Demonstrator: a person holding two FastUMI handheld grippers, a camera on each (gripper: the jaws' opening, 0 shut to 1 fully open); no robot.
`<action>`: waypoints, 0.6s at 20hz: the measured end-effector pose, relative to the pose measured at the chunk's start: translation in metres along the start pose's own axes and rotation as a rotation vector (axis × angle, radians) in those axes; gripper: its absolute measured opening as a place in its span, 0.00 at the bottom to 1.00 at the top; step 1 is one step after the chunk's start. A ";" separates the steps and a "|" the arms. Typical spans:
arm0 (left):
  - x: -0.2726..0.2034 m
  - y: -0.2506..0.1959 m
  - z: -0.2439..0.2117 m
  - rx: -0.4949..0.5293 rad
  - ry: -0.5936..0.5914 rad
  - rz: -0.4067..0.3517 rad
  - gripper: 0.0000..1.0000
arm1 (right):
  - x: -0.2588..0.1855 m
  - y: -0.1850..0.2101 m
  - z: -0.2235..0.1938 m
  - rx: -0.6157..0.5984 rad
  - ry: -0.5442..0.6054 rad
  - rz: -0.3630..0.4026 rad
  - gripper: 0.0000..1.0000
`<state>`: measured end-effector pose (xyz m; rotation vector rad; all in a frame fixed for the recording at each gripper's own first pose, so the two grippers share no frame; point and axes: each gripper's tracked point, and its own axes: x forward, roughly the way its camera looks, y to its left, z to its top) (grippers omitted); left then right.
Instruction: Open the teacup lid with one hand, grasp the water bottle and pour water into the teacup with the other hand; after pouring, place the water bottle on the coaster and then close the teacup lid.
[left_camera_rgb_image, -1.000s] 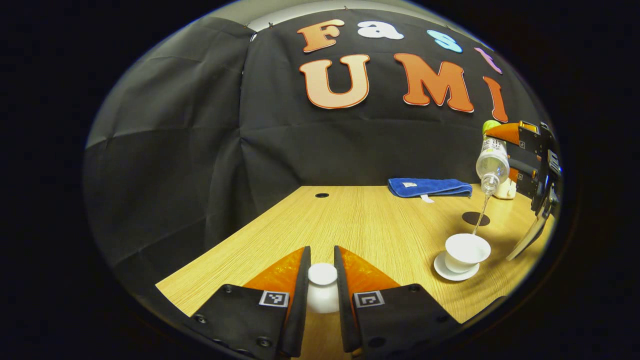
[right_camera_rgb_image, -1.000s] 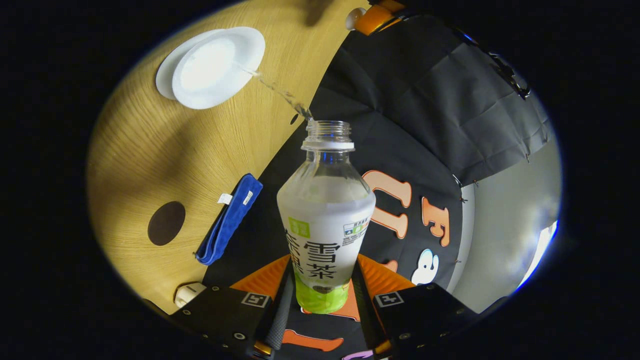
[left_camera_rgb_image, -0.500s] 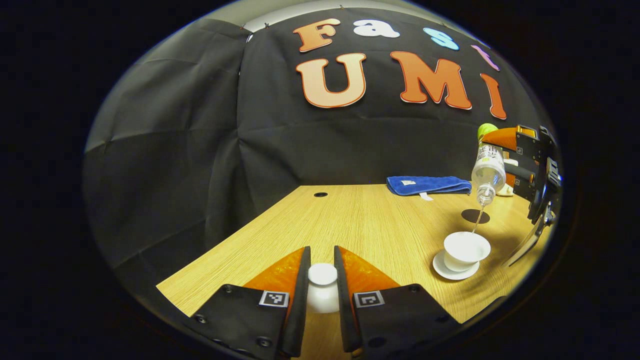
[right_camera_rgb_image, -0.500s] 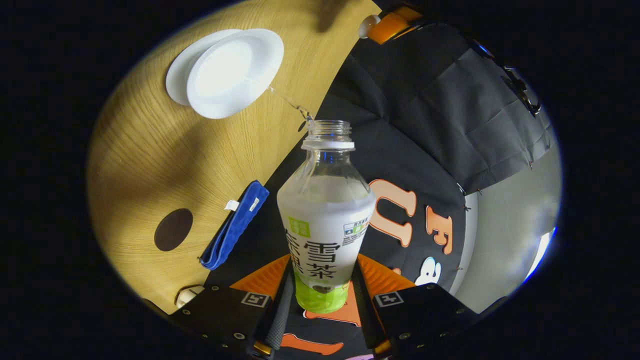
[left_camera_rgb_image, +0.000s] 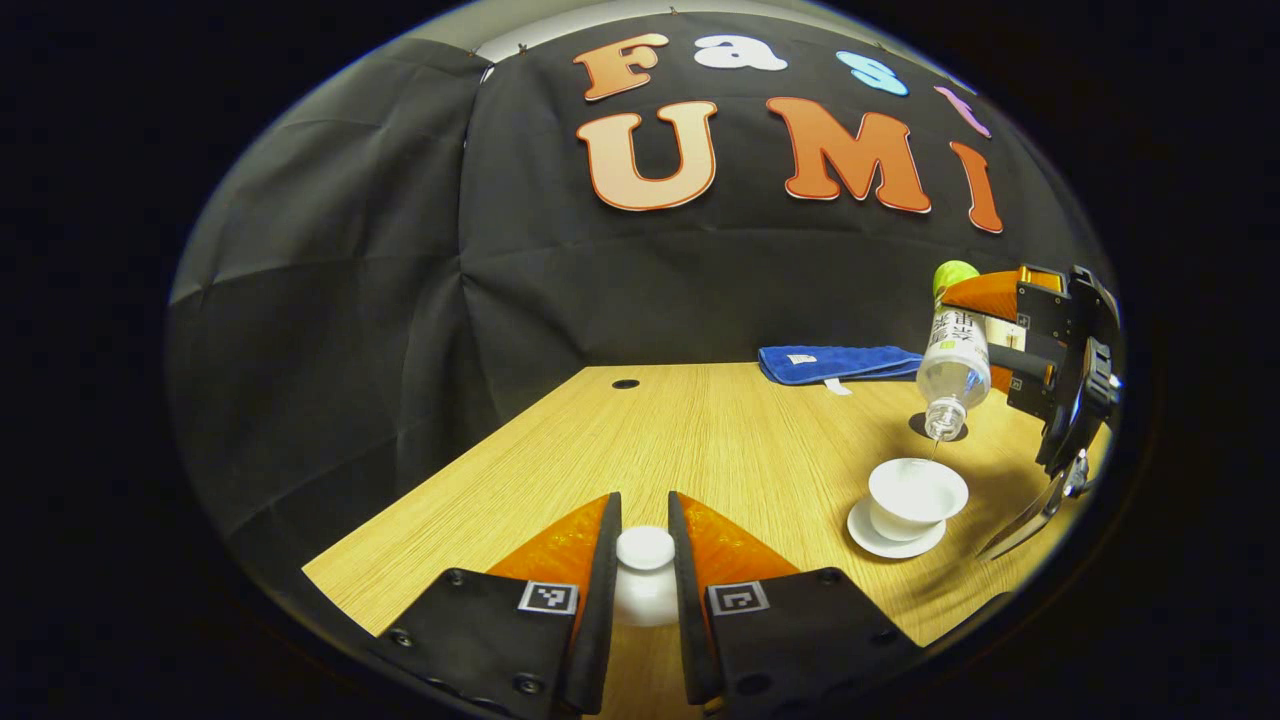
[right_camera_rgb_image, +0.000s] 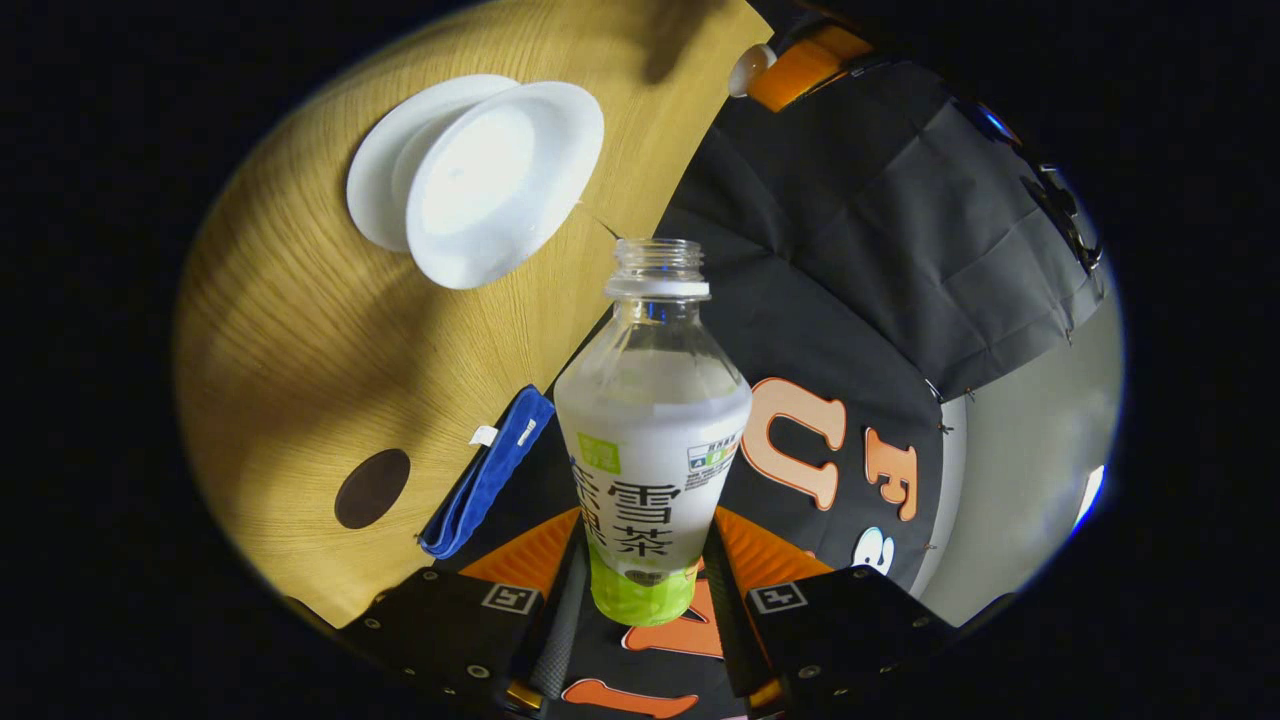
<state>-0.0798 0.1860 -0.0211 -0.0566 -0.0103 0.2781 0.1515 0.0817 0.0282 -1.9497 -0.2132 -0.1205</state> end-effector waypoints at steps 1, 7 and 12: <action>0.000 -0.001 0.001 0.002 -0.001 -0.001 0.33 | -0.002 0.002 0.002 0.003 -0.005 0.005 0.62; -0.004 -0.005 0.005 0.015 -0.010 -0.004 0.33 | -0.006 0.004 0.008 0.014 -0.025 0.016 0.62; -0.006 -0.009 0.007 0.020 -0.015 -0.008 0.33 | -0.008 0.006 0.008 0.022 -0.025 0.015 0.62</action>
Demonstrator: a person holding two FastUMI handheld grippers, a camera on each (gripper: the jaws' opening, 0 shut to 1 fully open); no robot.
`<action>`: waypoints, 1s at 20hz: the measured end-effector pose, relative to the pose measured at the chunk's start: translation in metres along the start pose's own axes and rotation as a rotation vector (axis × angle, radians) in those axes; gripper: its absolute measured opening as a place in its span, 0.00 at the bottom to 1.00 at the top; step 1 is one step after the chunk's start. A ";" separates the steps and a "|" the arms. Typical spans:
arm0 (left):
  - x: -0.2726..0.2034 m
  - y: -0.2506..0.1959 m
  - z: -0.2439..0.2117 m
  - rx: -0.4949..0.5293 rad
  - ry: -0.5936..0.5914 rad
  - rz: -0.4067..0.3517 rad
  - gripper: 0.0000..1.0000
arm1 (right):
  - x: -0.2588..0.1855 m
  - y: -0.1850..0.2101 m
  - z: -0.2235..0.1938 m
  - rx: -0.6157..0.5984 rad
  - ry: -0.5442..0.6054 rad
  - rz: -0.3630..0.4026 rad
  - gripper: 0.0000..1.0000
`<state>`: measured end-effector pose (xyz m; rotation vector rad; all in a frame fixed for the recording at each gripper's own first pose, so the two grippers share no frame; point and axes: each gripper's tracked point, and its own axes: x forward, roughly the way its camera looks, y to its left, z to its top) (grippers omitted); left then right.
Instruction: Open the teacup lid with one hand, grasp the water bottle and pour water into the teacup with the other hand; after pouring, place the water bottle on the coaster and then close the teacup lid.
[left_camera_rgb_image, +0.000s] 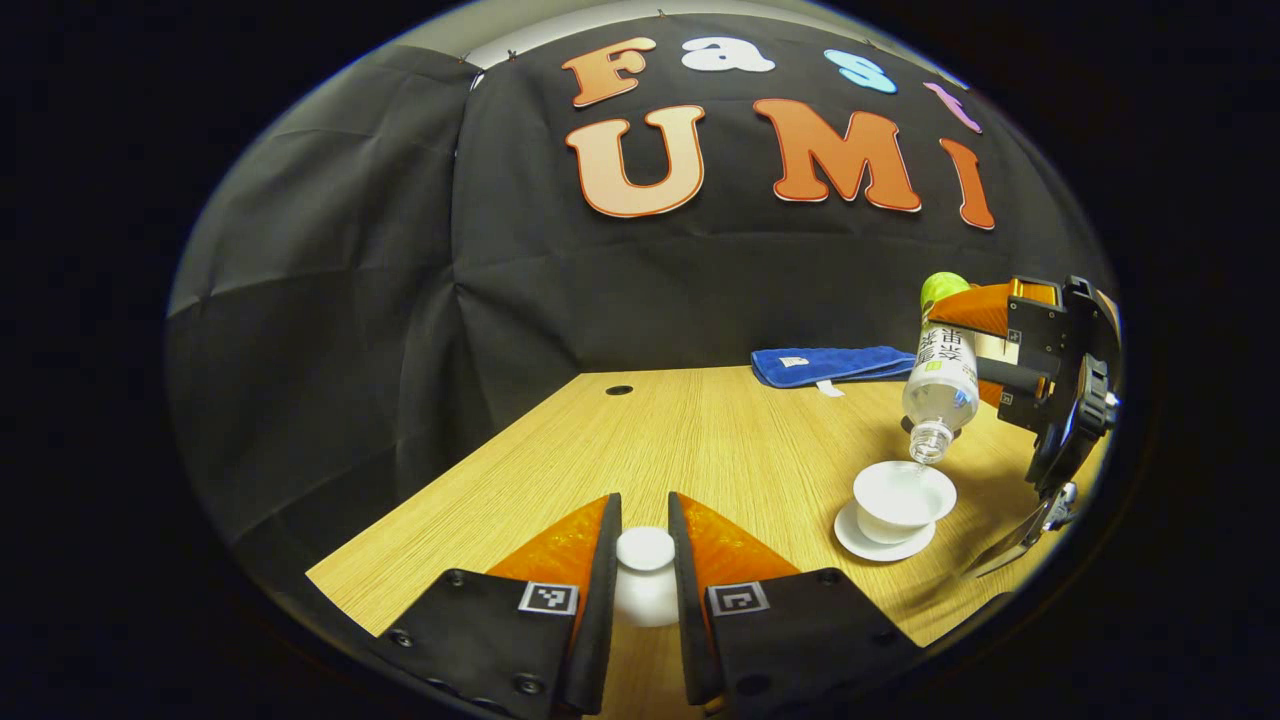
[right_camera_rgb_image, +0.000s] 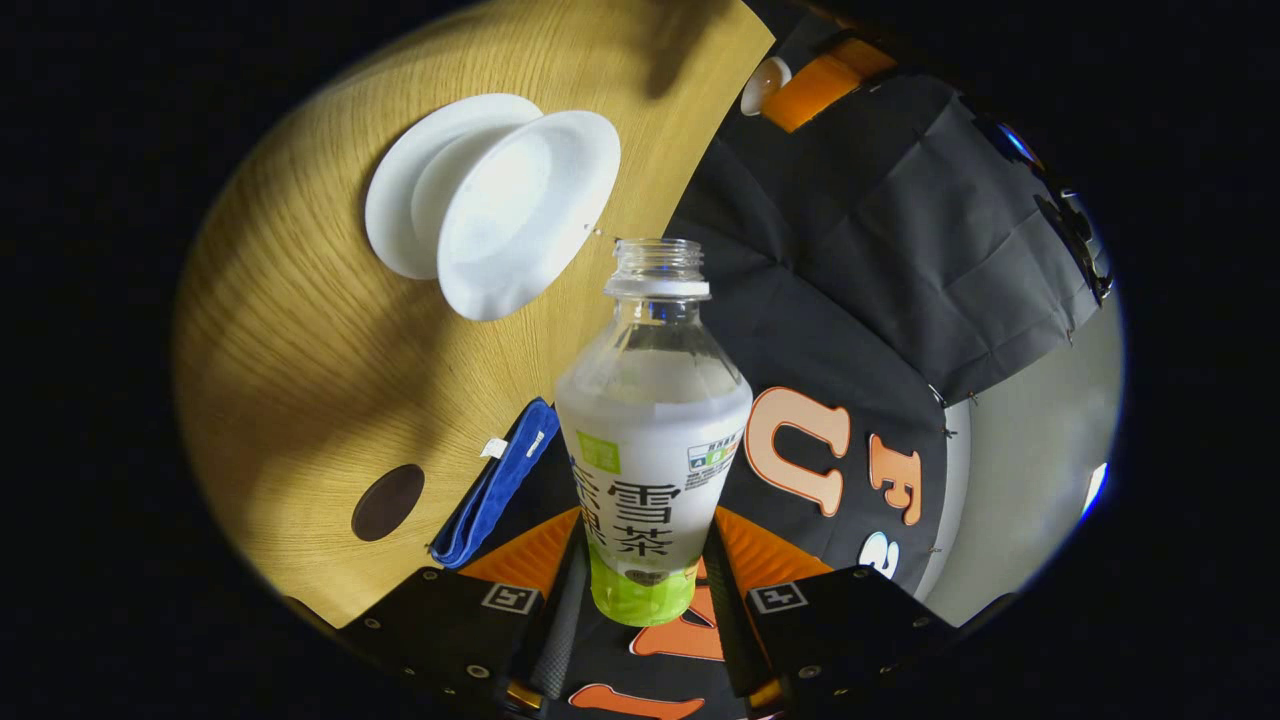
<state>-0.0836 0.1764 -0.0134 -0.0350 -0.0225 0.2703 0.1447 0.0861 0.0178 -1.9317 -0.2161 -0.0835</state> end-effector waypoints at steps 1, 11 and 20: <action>0.000 -0.001 0.002 0.001 -0.003 0.000 0.33 | -0.001 0.001 0.000 0.010 0.001 0.003 0.62; 0.001 -0.013 0.010 0.001 -0.021 -0.018 0.33 | 0.004 0.022 -0.014 0.404 0.029 0.042 0.62; 0.004 -0.046 0.032 0.007 -0.062 -0.078 0.33 | 0.003 0.030 -0.052 0.866 0.133 0.048 0.62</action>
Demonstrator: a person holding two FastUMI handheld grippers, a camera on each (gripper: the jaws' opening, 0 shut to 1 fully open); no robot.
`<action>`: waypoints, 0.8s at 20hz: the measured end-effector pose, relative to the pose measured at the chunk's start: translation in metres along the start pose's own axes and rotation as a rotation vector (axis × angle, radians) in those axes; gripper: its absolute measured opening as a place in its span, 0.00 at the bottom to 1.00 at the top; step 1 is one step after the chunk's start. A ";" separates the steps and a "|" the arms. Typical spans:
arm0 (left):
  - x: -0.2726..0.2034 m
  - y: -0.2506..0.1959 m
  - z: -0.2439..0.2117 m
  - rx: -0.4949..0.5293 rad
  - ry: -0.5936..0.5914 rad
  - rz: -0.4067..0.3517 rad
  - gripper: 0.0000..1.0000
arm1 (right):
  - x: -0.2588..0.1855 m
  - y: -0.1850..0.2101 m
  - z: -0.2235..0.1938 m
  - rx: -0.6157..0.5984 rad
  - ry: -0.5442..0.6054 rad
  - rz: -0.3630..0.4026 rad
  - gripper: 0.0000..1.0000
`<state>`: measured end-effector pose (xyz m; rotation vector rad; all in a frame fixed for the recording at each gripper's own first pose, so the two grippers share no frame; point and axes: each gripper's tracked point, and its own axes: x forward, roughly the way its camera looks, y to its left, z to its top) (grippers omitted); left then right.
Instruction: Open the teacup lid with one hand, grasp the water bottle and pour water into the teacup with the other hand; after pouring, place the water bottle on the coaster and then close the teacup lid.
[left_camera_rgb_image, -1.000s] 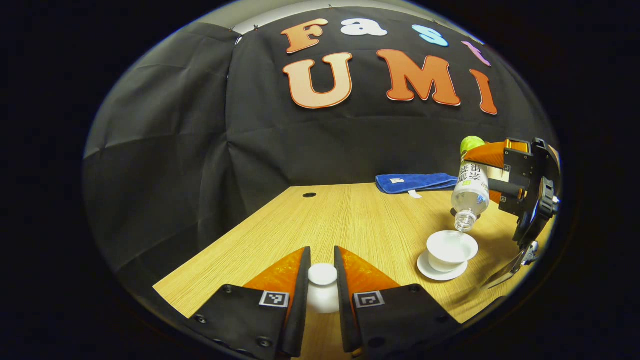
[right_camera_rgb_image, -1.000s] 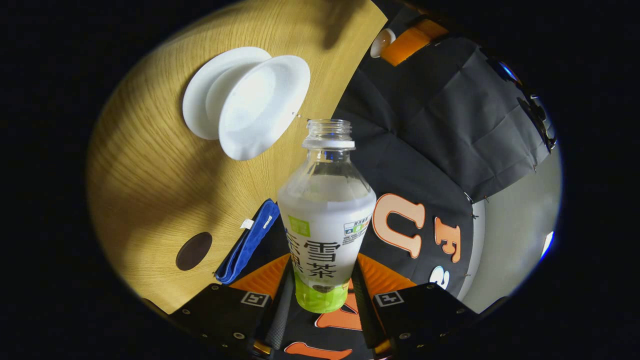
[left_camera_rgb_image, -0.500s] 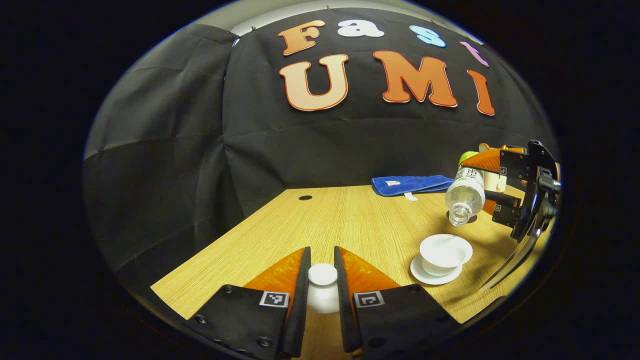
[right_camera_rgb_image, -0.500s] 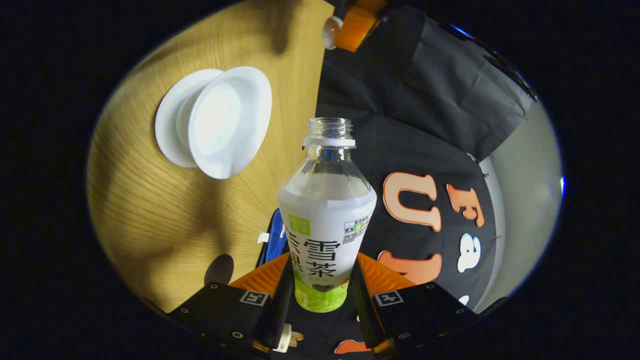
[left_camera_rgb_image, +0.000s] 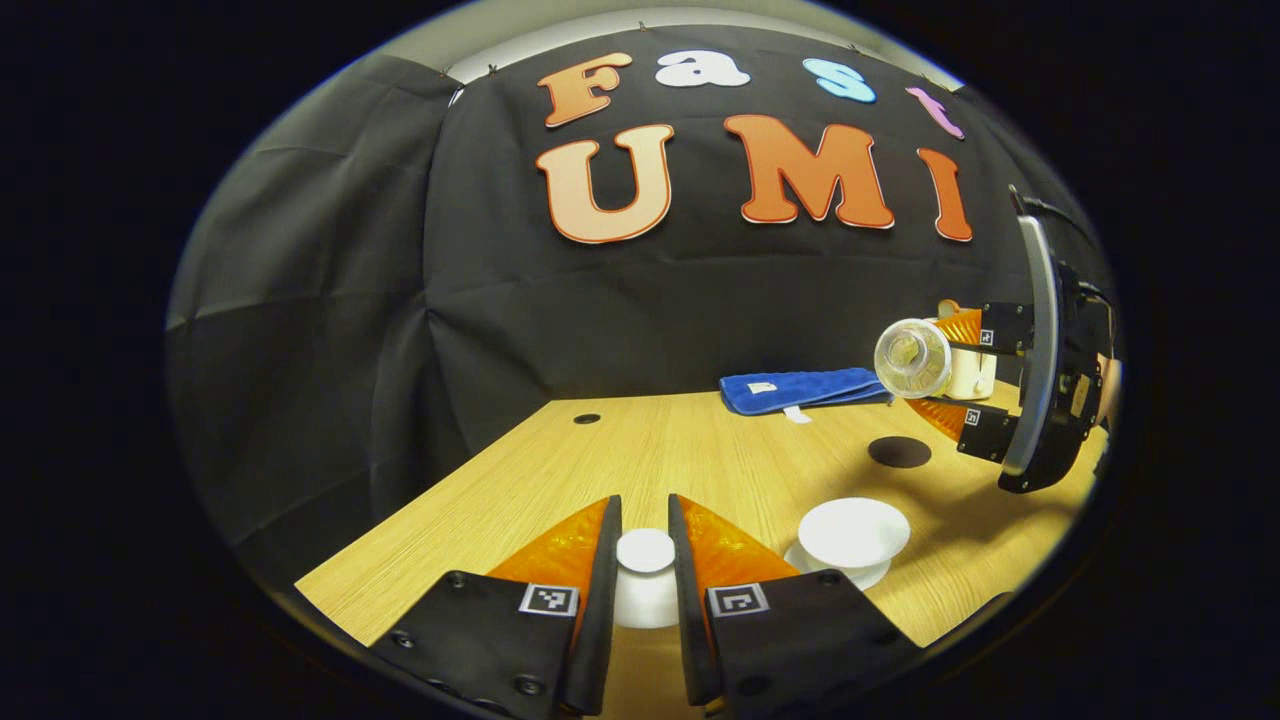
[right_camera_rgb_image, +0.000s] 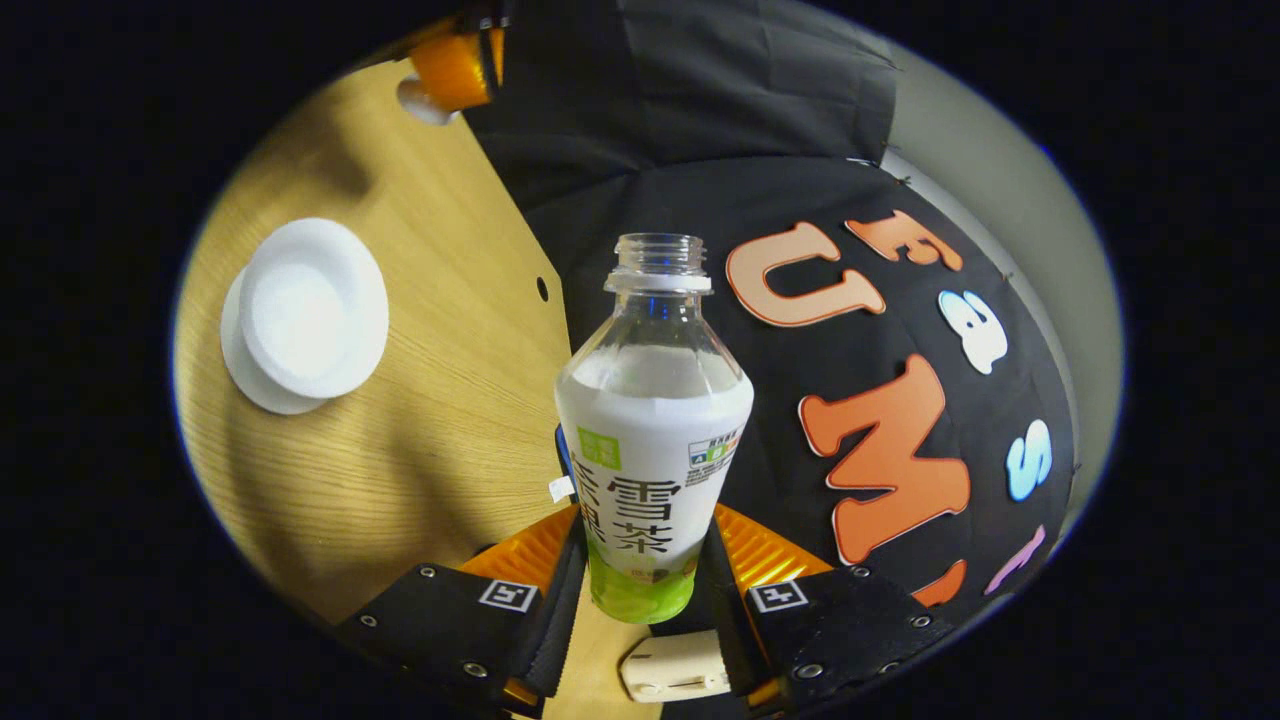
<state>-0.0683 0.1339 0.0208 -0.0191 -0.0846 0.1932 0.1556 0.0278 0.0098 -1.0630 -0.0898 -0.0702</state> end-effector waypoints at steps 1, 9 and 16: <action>0.001 -0.005 0.002 0.001 -0.001 -0.010 0.33 | -0.003 -0.002 -0.002 0.043 0.003 0.003 0.63; 0.010 -0.049 0.038 0.000 -0.061 -0.091 0.31 | -0.009 -0.017 -0.028 0.430 0.031 -0.014 0.63; 0.024 -0.104 0.034 -0.050 -0.036 -0.193 0.33 | -0.011 -0.018 -0.053 0.801 0.053 0.003 0.63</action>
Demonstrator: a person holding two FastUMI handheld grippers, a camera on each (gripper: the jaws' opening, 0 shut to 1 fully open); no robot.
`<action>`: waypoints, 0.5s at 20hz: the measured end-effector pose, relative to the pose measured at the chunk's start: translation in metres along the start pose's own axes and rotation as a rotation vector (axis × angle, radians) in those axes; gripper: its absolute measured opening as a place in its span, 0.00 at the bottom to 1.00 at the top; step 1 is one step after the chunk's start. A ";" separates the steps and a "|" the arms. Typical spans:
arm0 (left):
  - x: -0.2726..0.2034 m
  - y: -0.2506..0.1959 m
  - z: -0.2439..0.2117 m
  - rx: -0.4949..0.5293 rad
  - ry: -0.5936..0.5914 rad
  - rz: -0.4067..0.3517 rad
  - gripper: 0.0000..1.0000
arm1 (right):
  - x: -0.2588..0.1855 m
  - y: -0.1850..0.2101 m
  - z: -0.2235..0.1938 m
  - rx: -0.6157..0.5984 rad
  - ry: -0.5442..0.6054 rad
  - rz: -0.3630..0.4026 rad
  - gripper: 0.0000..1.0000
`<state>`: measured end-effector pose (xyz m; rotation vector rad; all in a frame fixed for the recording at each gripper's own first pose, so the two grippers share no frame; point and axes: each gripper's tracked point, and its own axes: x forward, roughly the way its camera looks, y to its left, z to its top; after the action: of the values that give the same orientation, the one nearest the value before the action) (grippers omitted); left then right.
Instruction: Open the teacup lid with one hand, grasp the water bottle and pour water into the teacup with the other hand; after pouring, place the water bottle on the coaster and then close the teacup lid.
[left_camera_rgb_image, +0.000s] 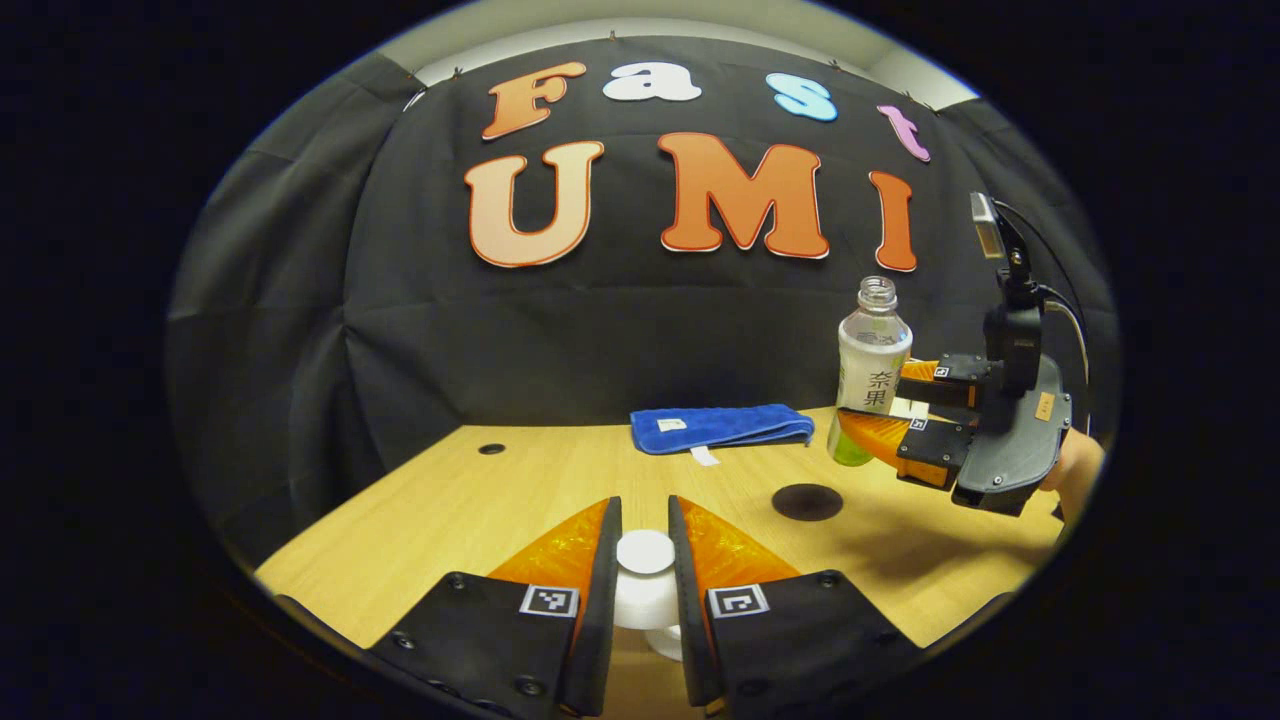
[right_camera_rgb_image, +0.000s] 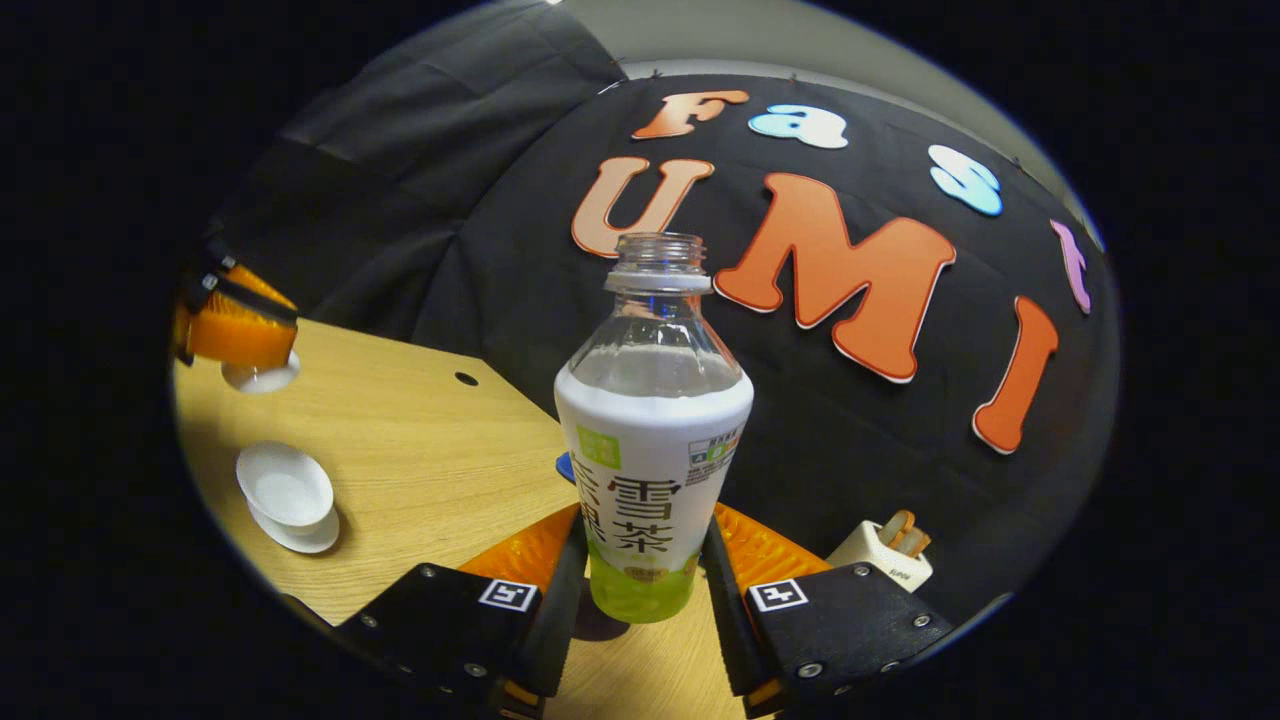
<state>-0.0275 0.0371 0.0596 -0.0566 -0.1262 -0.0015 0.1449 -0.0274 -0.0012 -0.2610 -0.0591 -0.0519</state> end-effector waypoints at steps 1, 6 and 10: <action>0.004 -0.005 -0.004 -0.006 0.013 -0.009 0.33 | -0.001 -0.001 -0.004 0.052 0.007 0.009 0.63; 0.016 -0.028 -0.022 -0.016 0.060 -0.047 0.33 | -0.008 -0.019 -0.004 0.144 -0.006 -0.021 0.63; 0.021 -0.033 -0.038 0.012 0.087 -0.033 0.33 | -0.011 -0.024 -0.003 0.150 -0.012 -0.034 0.63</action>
<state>-0.0017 0.0019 0.0268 -0.0423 -0.0404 -0.0363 0.1325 -0.0508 0.0011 -0.1105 -0.0788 -0.0792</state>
